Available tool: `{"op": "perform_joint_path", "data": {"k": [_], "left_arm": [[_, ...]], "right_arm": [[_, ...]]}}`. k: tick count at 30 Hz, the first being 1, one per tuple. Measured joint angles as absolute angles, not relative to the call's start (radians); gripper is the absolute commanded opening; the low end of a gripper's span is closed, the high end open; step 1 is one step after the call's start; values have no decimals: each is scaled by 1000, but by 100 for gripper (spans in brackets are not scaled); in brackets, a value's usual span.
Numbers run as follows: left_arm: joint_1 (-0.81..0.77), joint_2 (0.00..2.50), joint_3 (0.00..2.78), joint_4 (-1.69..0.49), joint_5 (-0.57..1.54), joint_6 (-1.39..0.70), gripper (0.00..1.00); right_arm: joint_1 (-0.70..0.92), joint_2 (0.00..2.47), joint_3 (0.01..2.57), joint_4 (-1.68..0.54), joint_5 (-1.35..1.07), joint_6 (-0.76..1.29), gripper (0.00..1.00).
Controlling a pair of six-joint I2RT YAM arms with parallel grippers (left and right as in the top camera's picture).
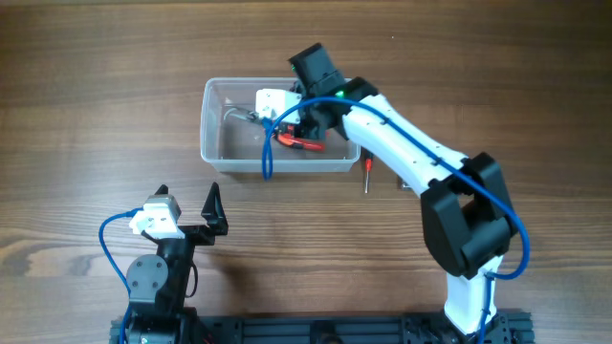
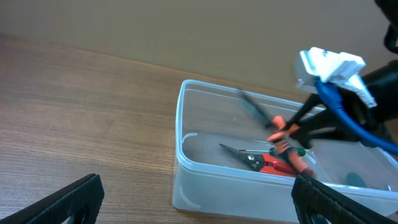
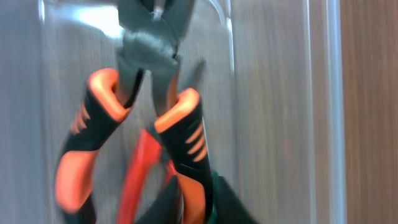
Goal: Pack container
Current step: 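Carry the pliers into the container and open the right gripper, then lower the right gripper onto the silver socket wrench and grasp it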
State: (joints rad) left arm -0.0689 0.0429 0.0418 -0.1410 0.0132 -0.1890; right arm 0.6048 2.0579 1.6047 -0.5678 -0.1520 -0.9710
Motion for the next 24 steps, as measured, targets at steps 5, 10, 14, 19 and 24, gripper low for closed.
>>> {"op": "perform_joint_path", "data": {"k": [5, 10, 14, 19, 24], "left_arm": [[-69, 43, 42, -141, 13, -189, 100], [-69, 43, 42, -141, 13, -189, 100], [-69, 43, 42, -141, 13, -189, 100], [-69, 43, 42, -141, 13, -189, 100], [-69, 43, 42, -141, 13, -189, 100]], "right_arm": [[676, 2059, 1605, -549, -127, -929, 54], [686, 2040, 1605, -506, 57, -698, 70], [577, 1906, 1605, -535, 151, -454, 82], [346, 1692, 1610, -703, 168, -171, 81], [151, 1666, 1599, -960, 83, 38, 69]]}}
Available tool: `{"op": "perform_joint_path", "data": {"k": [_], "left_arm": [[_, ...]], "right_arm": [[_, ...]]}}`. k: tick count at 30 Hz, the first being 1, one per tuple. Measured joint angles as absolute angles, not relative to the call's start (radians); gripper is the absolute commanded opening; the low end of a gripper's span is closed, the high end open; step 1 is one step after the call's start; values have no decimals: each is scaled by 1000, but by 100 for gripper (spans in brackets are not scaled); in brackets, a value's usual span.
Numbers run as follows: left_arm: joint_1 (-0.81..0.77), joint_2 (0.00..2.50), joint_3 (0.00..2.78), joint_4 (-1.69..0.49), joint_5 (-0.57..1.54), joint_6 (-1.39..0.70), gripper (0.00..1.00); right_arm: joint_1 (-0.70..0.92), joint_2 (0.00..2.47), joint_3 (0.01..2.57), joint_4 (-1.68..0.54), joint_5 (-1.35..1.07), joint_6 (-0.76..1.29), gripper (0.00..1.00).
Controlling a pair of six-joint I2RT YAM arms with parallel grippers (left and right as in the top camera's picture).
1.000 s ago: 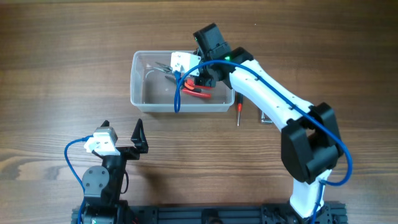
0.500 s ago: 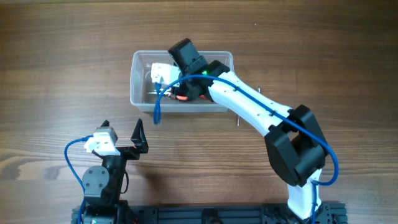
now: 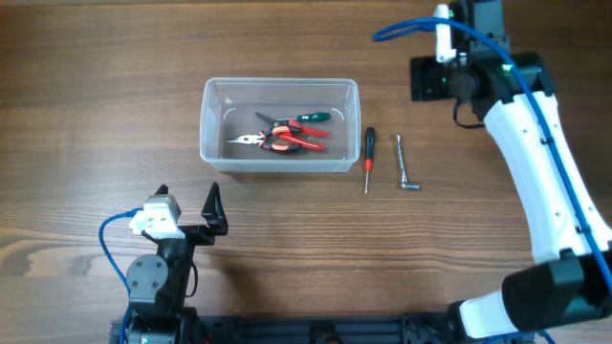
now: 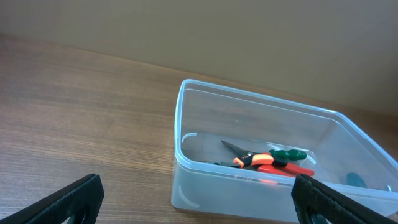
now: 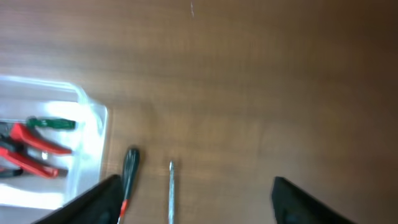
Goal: Pack container
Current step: 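Lower the right gripper onto the silver socket wrench and grasp it, then carry the socket wrench into the container and release it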
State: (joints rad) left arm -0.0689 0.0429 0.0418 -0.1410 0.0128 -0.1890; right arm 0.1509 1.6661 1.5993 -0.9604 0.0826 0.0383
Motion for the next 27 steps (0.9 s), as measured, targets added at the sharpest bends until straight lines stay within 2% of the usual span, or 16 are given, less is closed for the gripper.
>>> {"op": "perform_joint_path", "data": {"k": [6, 8, 10, 15, 17, 19, 27], "left_arm": [[-69, 43, 42, -141, 13, -189, 100], [-69, 43, 42, -141, 13, -189, 100], [-69, 43, 42, -141, 13, -189, 100], [-69, 43, 42, -141, 13, -189, 100], [-69, 43, 42, -141, 13, -189, 100], [-69, 43, 42, -141, 13, -189, 100], [-69, 43, 42, -141, 13, -189, 100]], "right_arm": [[128, 1734, 1410, -941, -12, 107, 68], [130, 1751, 1339, -904, -30, 113, 62], [133, 1762, 1268, -870, -43, 120, 49], [133, 1764, 1156, -767, -94, 131, 45], [133, 1764, 1119, -739, -104, 131, 35], [133, 1764, 1085, -707, -110, 137, 30], [133, 1764, 979, -617, -115, 134, 32]]}}
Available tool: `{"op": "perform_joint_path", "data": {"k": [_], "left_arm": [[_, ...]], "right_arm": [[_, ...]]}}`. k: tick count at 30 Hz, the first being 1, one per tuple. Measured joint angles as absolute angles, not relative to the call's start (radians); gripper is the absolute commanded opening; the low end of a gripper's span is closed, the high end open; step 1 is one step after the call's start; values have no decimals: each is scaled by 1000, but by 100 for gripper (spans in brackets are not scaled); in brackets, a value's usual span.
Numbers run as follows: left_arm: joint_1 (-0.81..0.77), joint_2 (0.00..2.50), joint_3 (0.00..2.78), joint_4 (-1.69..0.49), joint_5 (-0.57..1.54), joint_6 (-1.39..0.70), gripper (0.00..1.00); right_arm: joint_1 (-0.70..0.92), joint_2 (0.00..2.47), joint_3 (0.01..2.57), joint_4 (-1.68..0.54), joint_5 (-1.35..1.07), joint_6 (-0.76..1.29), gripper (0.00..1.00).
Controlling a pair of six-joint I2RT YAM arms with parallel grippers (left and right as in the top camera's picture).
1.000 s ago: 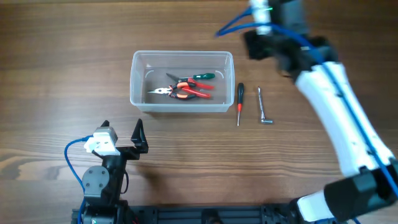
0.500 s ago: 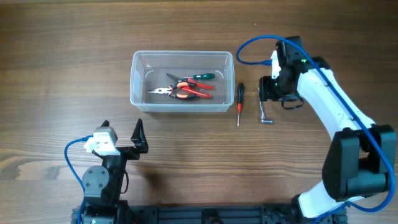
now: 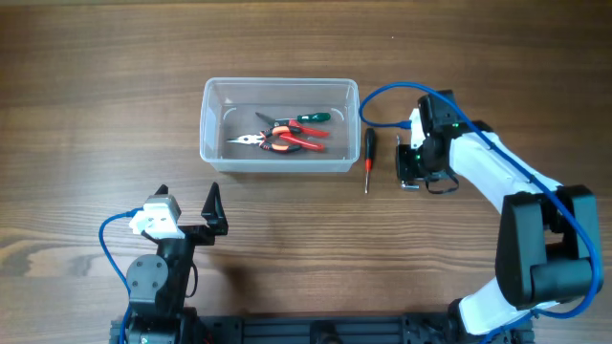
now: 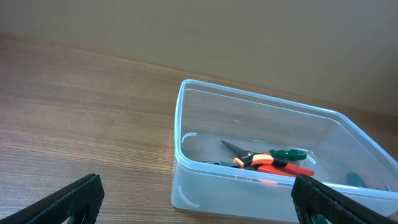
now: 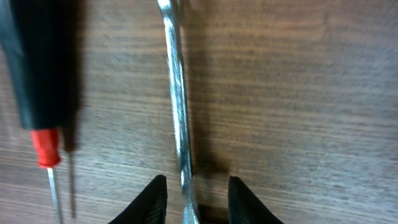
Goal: Pack container
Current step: 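Carry the socket wrench into the container and release it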
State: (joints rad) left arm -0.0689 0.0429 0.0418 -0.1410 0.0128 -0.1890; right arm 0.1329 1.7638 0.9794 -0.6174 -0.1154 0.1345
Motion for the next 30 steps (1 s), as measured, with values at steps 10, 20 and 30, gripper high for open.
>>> {"op": "perform_joint_path", "data": {"k": [10, 20, 30], "left_arm": [[-69, 43, 42, -141, 13, -189, 100], [-69, 43, 42, -141, 13, -189, 100], [-69, 43, 42, -141, 13, -189, 100]], "right_arm": [[133, 1764, 957, -588, -104, 133, 4], [134, 1764, 1088, -768, -43, 134, 4], [377, 1698, 1657, -878, -182, -189, 4]]}}
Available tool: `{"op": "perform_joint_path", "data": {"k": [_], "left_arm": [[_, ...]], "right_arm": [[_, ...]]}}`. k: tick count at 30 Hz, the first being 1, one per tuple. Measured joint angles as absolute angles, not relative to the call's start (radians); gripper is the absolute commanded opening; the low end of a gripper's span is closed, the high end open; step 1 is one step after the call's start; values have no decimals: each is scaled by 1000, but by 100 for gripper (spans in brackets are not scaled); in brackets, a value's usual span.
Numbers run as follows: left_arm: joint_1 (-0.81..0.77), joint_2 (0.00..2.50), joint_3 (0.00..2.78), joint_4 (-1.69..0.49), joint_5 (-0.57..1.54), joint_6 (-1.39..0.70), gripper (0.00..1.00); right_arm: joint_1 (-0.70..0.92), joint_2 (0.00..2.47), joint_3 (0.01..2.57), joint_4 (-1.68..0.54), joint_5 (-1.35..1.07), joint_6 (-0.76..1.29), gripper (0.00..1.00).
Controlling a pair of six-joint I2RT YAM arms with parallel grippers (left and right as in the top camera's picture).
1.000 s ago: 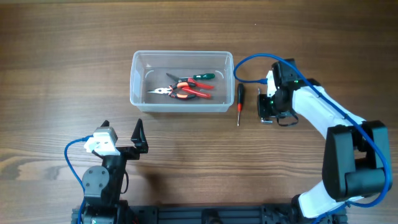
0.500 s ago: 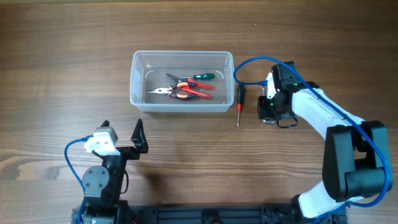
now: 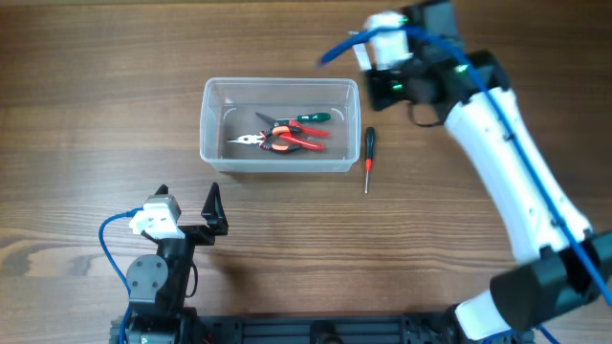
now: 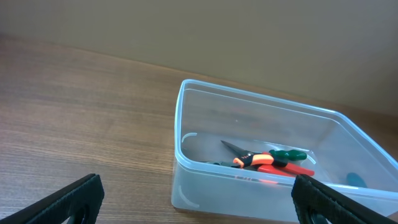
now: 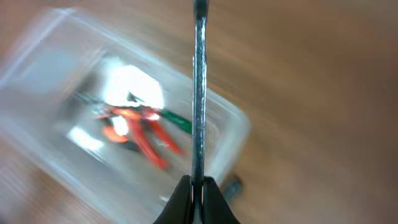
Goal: Pack container
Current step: 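Carry the socket wrench into the container and release it, then grasp the red-handled screwdriver with the right gripper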
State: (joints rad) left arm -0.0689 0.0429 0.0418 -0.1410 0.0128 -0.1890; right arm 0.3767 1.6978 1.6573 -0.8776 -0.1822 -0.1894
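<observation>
The clear plastic container [image 3: 206, 124] holds orange-handled pliers [image 3: 277, 141], red-handled cutters and a green-handled screwdriver [image 3: 314, 118]. My right gripper [image 5: 198, 185] is shut on a thin metal wrench [image 5: 199, 93] and hangs in the air over the container's far right corner. The view below it is blurred. A black-and-red screwdriver [image 3: 368, 153] lies on the table just right of the container. Near the table's front left, my left gripper [image 4: 199, 208] stands open with nothing in it, facing the container [image 4: 249, 186].
The wooden table [image 3: 96, 76] carries only the container and the screwdriver. My right arm [image 3: 507, 162] reaches across the right side from its base at the front edge. A blue cable loops at each wrist.
My right gripper was open down on the table, its fingers either side of the wrench. Now it is shut on the wrench, raised, and further back and left by the container. The left arm has not moved.
My right gripper was inside the container with the orange pliers. Then the pliers lay in the container and the gripper was open, high at the back right. Then it was down around the wrench beside the screwdriver. Now the wrench is off the table, held in that gripper.
</observation>
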Motion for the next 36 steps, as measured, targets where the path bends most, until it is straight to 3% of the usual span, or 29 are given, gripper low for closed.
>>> {"op": "perform_joint_path", "data": {"k": [5, 8, 15, 16, 18, 19, 29, 36], "left_arm": [[-69, 43, 42, -141, 13, -189, 100], [-69, 43, 42, -141, 13, -189, 100], [-69, 43, 42, -141, 13, -189, 100], [-69, 43, 42, -141, 13, -189, 100], [-69, 43, 42, -141, 13, -189, 100], [-69, 43, 42, -141, 13, -189, 100], [-69, 43, 42, -141, 13, -189, 100], [-69, 43, 42, -141, 13, -189, 100]], "right_arm": [[606, 1744, 1658, -873, -227, -596, 4], [660, 1843, 1651, -863, -233, -778, 4], [655, 2127, 1627, -865, -202, -870, 4], [656, 2129, 1626, -877, -210, -867, 11], [669, 2125, 1626, -870, -198, -854, 80], [672, 2125, 1626, -865, -190, -825, 100], [661, 1980, 1698, -895, 24, -409, 100], [437, 1644, 1756, -881, 49, -134, 100]]}}
